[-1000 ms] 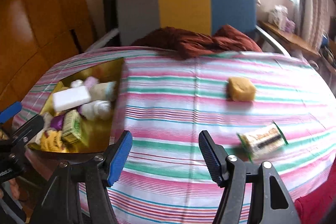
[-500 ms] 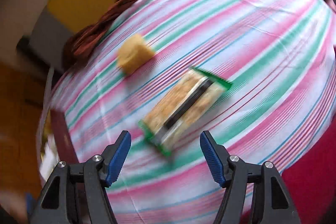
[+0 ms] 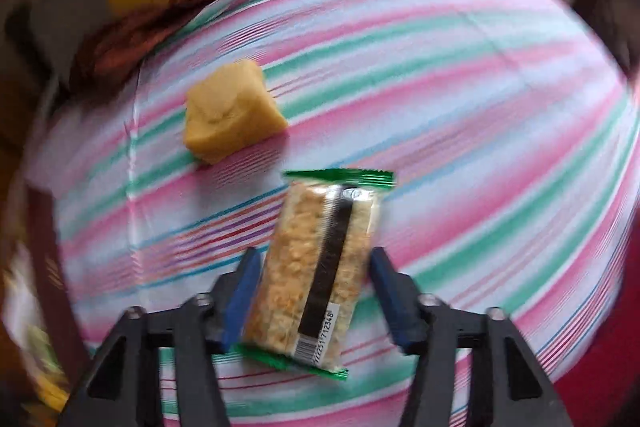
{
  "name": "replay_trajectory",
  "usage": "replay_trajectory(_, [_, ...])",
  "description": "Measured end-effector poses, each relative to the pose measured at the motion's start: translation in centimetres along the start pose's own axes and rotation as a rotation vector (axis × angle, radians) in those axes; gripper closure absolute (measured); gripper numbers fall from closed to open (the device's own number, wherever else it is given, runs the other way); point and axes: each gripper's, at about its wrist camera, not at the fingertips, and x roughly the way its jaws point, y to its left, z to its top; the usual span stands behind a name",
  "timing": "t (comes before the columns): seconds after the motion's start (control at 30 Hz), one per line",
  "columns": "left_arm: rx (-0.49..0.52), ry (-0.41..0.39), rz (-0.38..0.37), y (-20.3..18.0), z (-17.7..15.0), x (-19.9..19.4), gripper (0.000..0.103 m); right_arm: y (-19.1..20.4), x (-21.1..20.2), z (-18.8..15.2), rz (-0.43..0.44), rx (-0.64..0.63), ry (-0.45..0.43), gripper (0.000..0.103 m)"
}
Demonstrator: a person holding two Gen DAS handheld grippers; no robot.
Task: Organize objects
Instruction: 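Move the right gripper to the cracker packet and grasp it, then grasp the yellow sponge with the left gripper while the right gripper holds the cracker packet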
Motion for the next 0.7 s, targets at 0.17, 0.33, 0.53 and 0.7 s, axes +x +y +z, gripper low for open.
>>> replay_trajectory(0.17, [0.019,0.006,-0.029,-1.2,1.0,0.6,0.001,-1.3,-0.3,0.9,-0.092,-0.106,-0.033,0.056])
replay_trajectory(0.33, [0.036,0.033,-0.084,-3.6,2.9,1.9,0.001,-3.8,-0.1,0.8,-0.030,-0.003,-0.034,0.056])
replay_trajectory(0.53, [0.039,0.103,-0.150,-7.4,5.8,5.5,0.001,-4.4,-0.4,0.6,-0.008,0.004,-0.028,0.056])
replay_trajectory(0.7, [0.005,0.204,-0.201,-10.6,8.3,10.7,0.004,-4.9,-0.2,1.0,0.018,0.024,-0.010,0.056])
